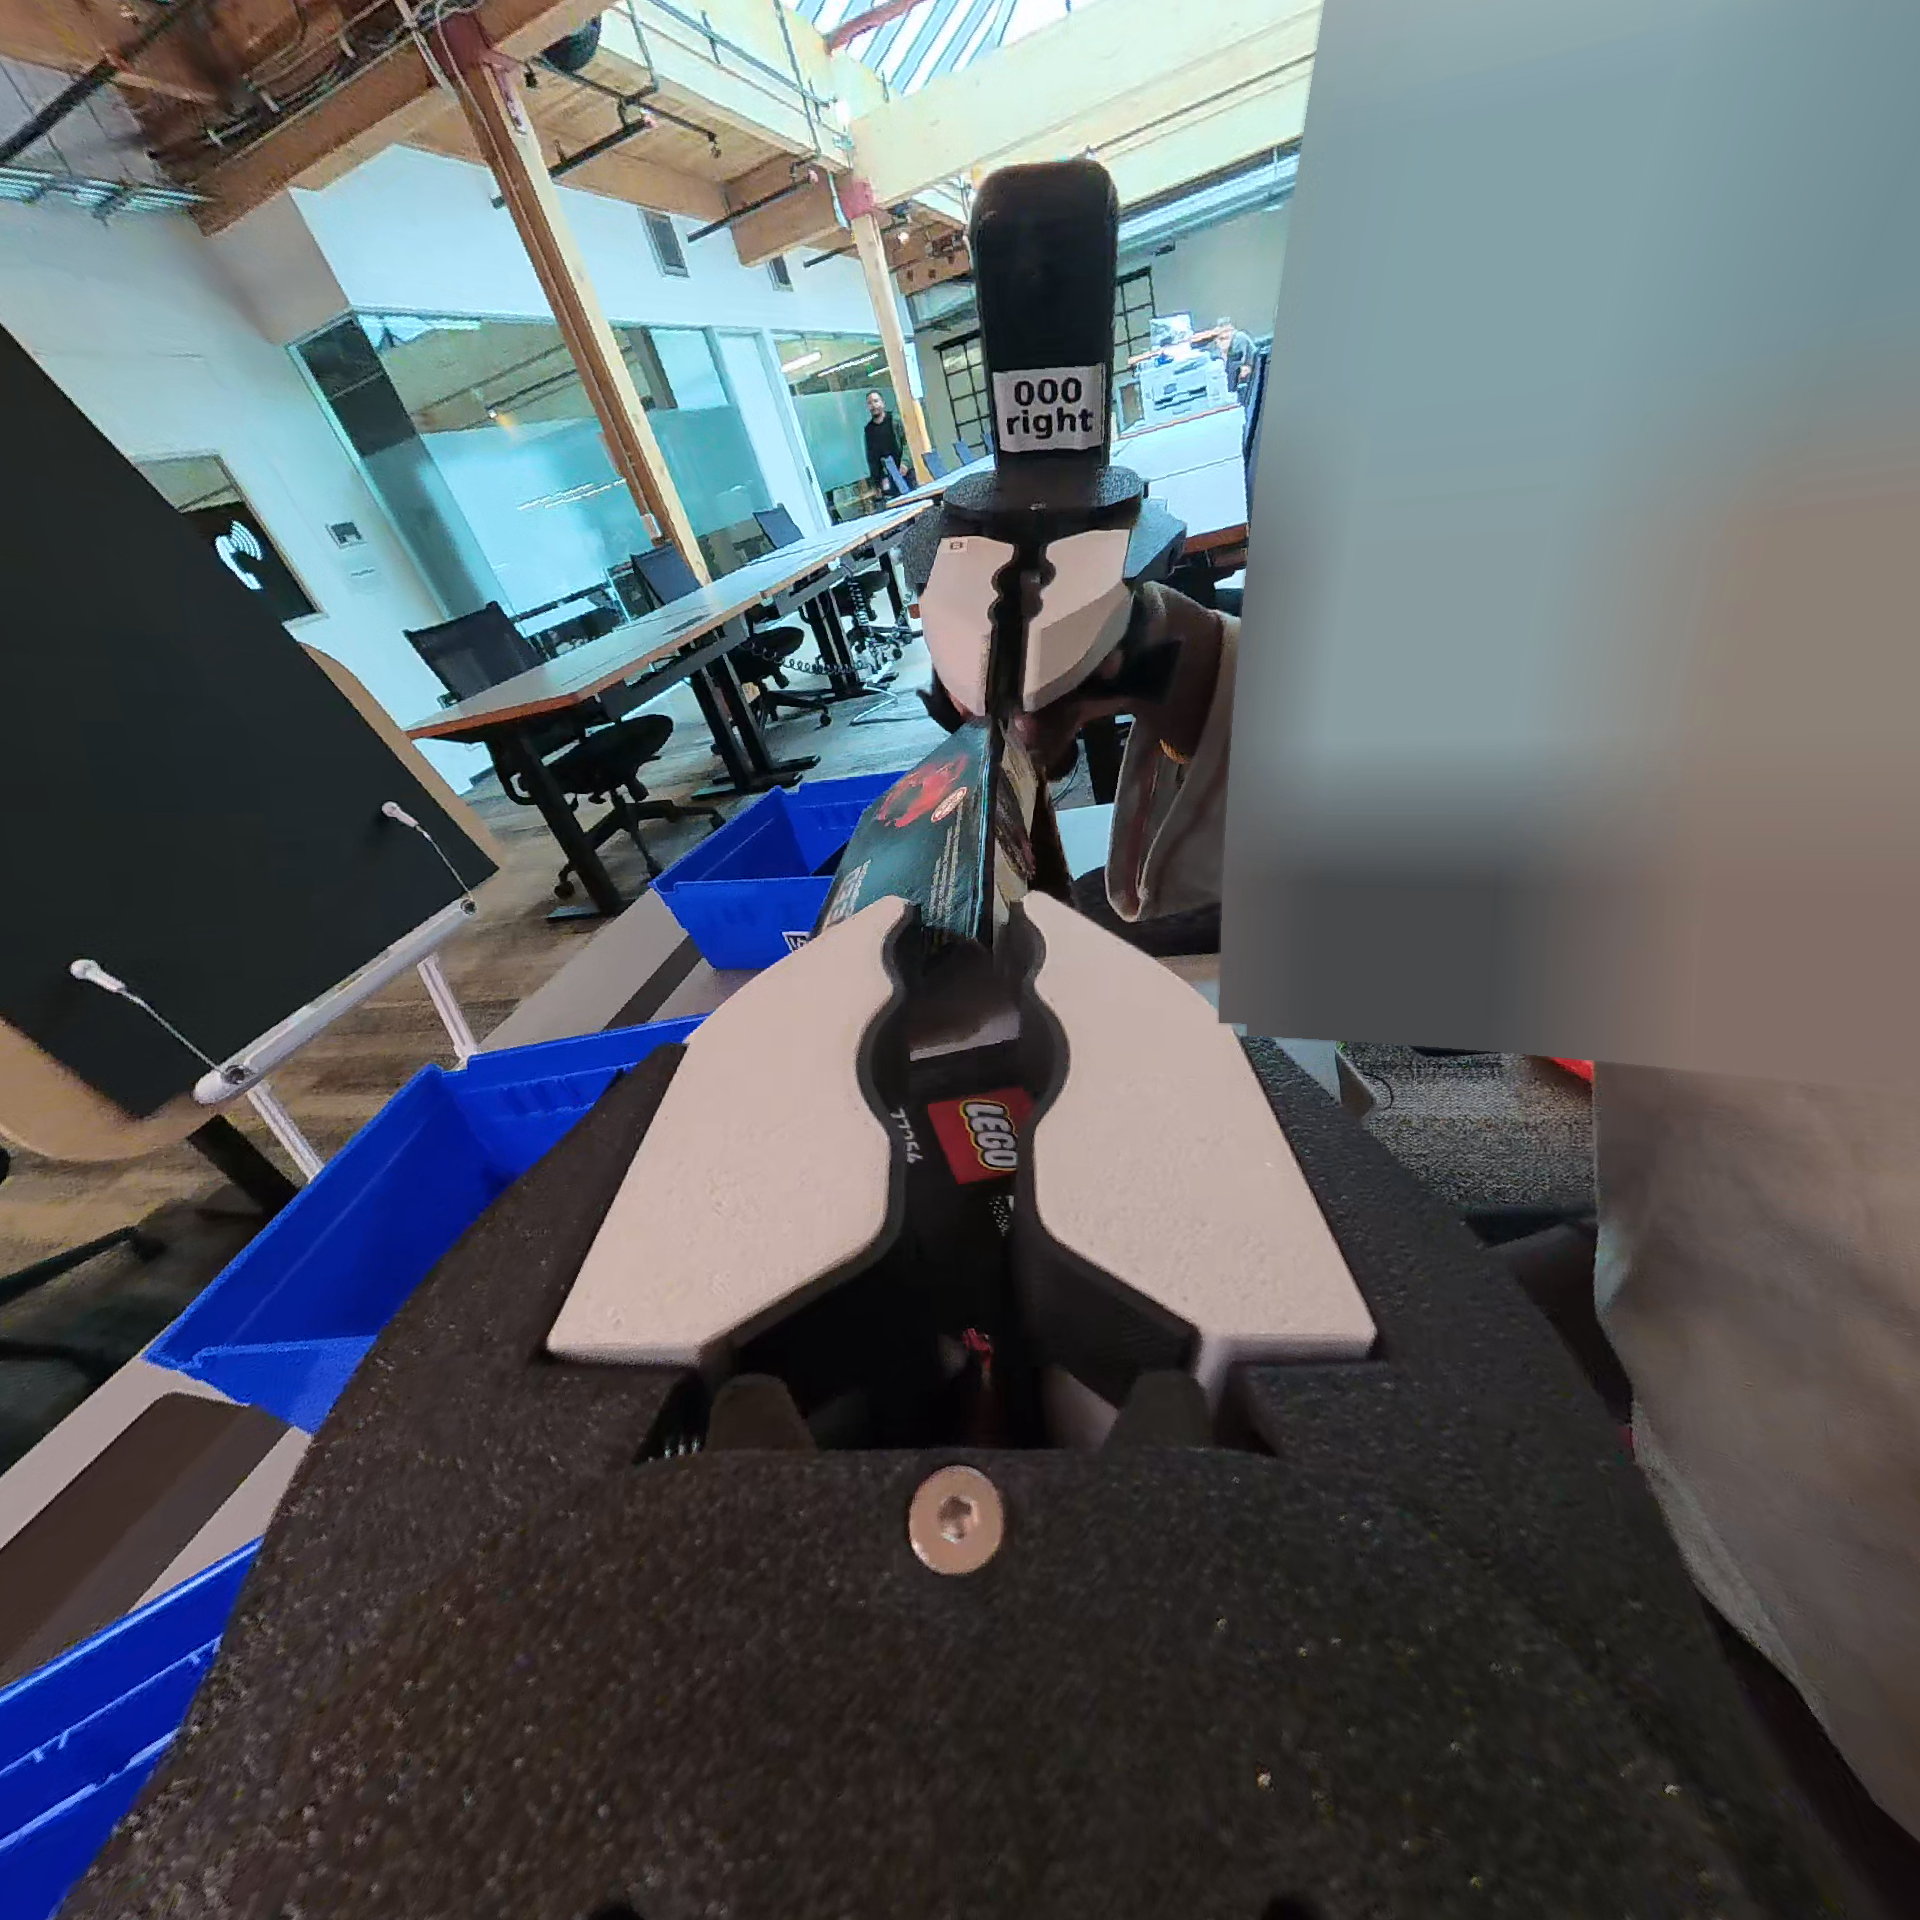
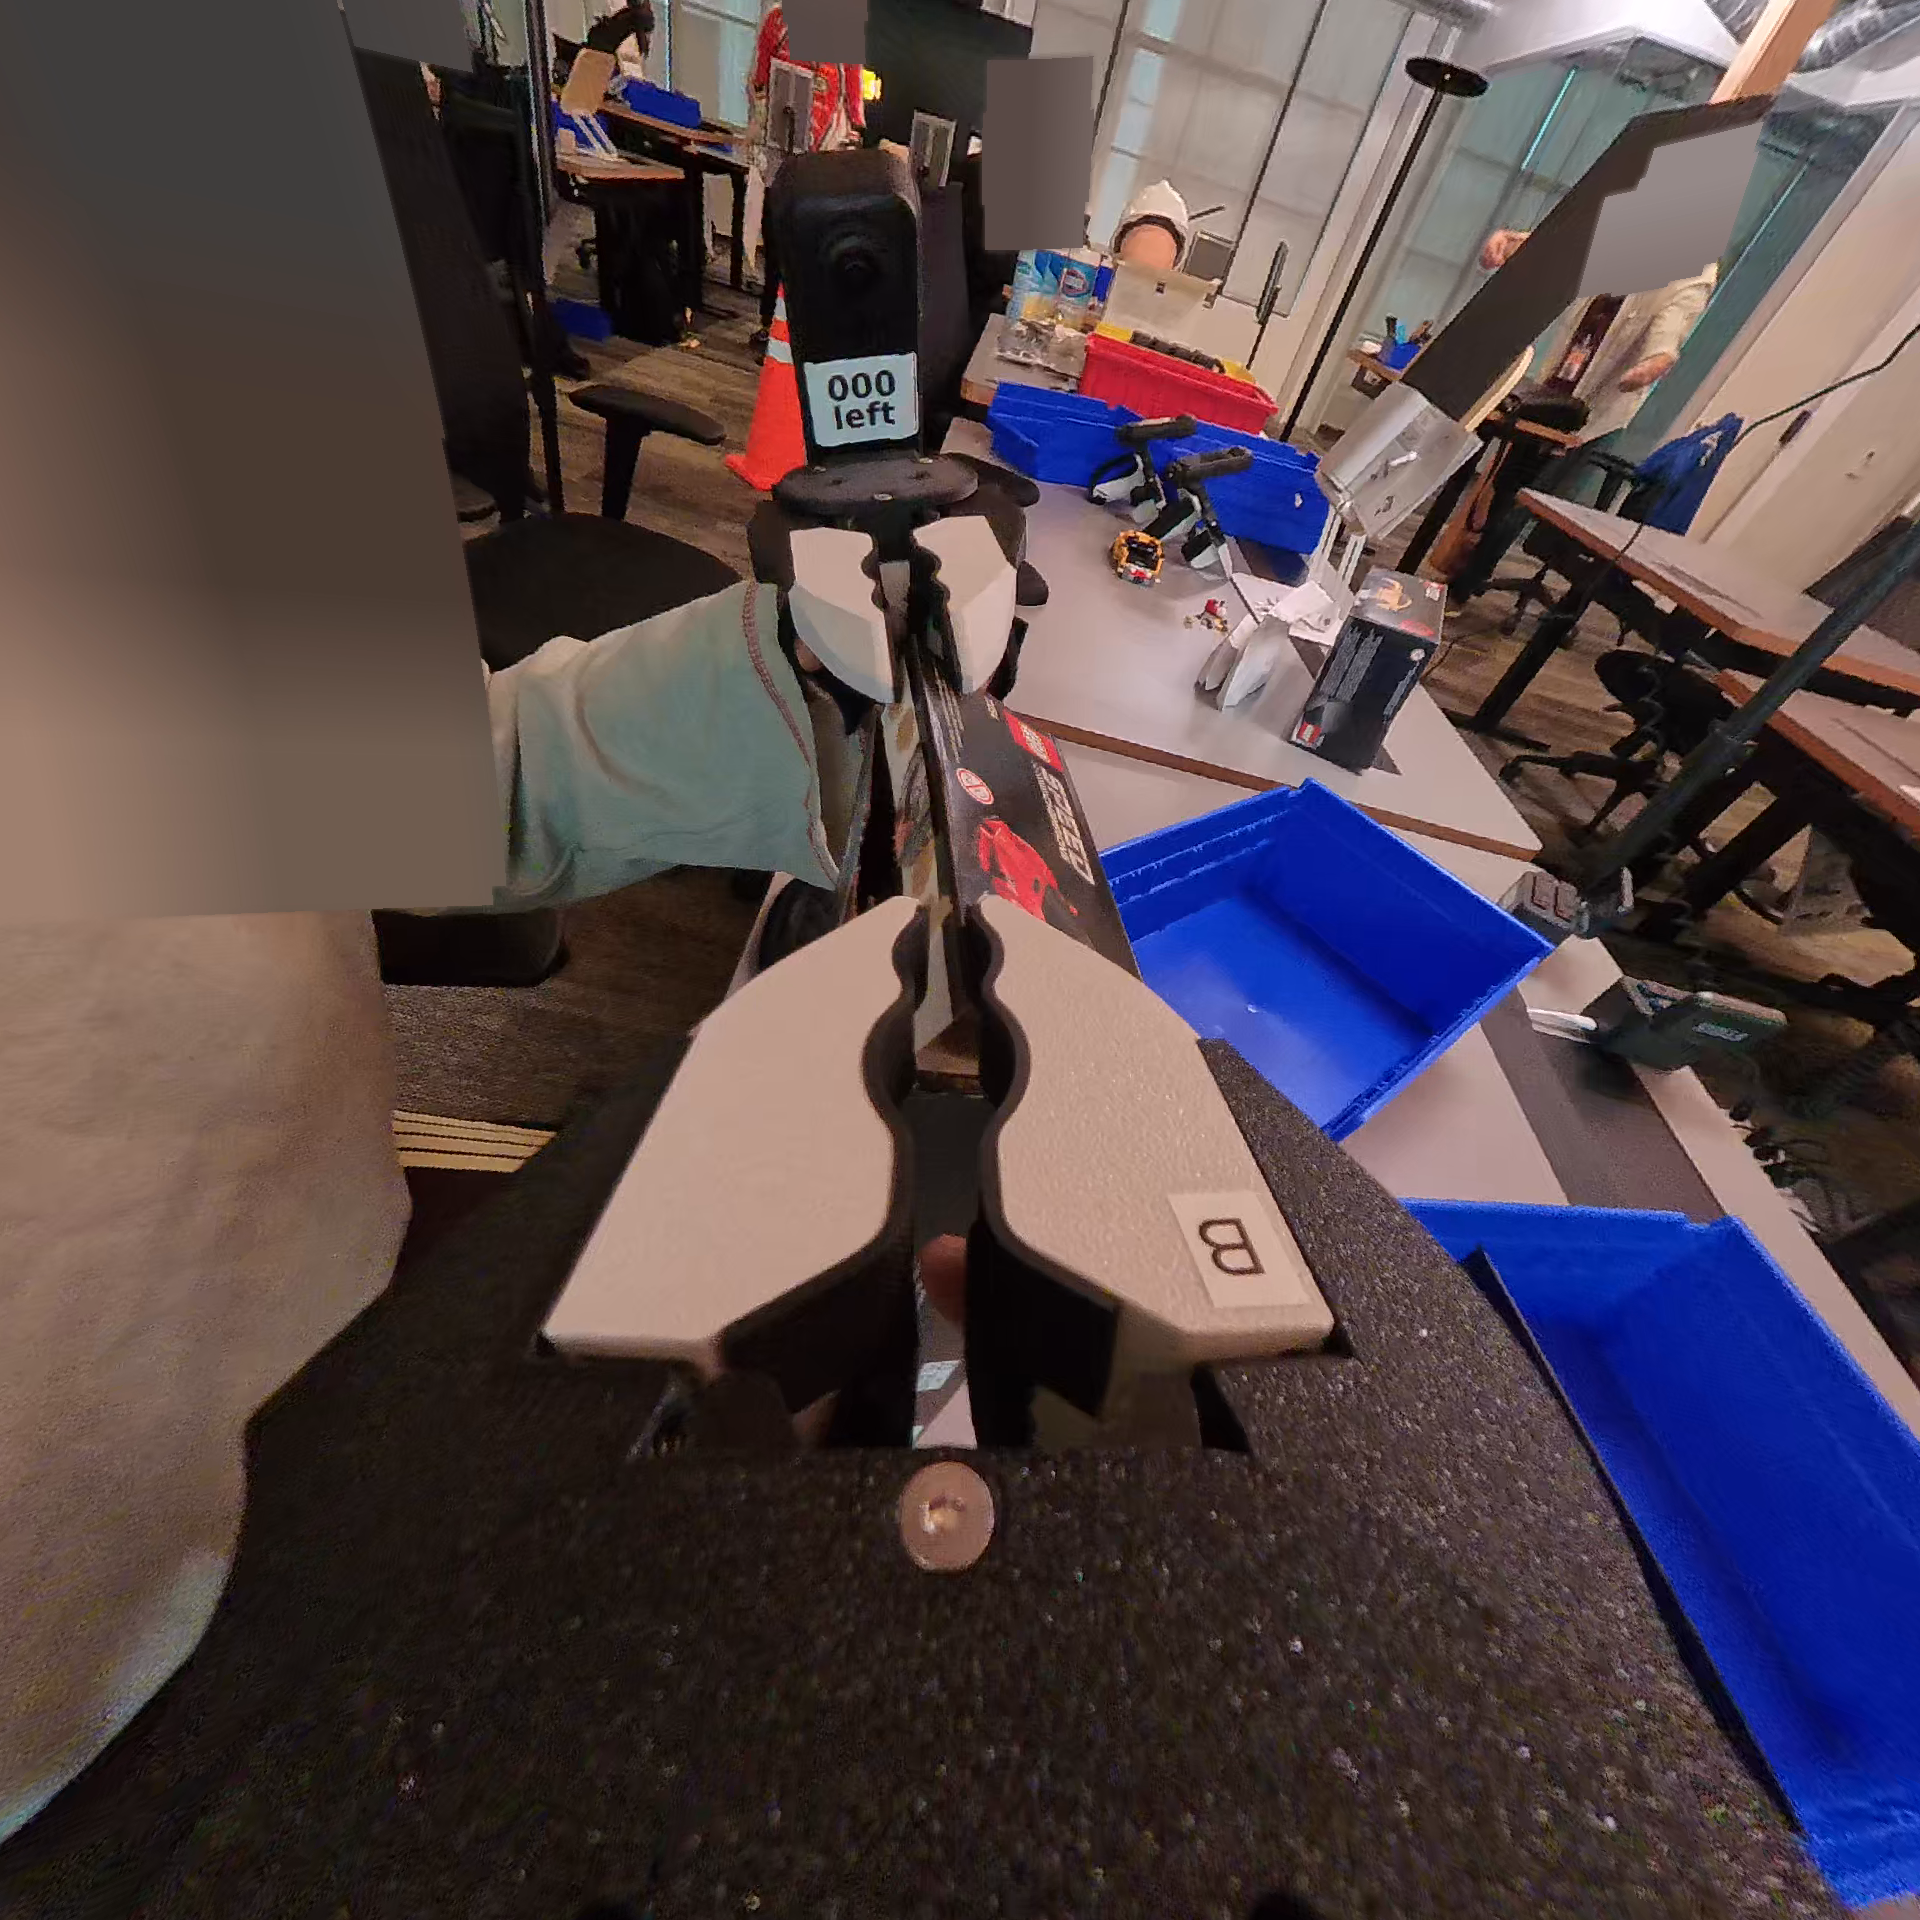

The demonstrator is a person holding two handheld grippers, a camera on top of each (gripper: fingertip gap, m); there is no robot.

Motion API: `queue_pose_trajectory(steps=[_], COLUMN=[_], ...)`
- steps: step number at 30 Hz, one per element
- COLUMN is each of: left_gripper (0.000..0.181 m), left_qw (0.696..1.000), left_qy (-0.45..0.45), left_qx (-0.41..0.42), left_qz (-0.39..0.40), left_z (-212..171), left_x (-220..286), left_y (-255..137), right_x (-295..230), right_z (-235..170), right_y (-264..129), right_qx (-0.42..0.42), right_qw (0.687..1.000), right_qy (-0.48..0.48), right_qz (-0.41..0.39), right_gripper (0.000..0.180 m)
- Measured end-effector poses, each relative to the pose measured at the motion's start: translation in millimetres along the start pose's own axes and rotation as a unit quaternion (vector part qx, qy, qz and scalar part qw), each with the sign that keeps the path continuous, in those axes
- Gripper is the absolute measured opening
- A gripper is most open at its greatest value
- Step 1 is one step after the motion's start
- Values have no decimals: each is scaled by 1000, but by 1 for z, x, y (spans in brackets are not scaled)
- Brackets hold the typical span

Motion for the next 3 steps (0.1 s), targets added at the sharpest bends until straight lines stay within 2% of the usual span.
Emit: queue_pose_trajectory(steps=[3], left_gripper=[14], left_qw=[1000], left_qy=[-9], left_qx=[2], left_qz=[-10], left_z=[0], left_x=[1], left_y=[-1], right_x=[-1], right_z=[2], right_y=[1], right_qx=[-4], right_qw=[1000], right_qy=[13], right_qz=[0], right_gripper=[2])
Point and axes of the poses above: each gripper's, where its closed fingertips meet, y out along the fingers, z out of its top, x = y × z across the jaws, the point moved 2 cm from there along -y, back along the fingers, and after that the axes turned 12 degrees about -z, right-handed, at the moved point
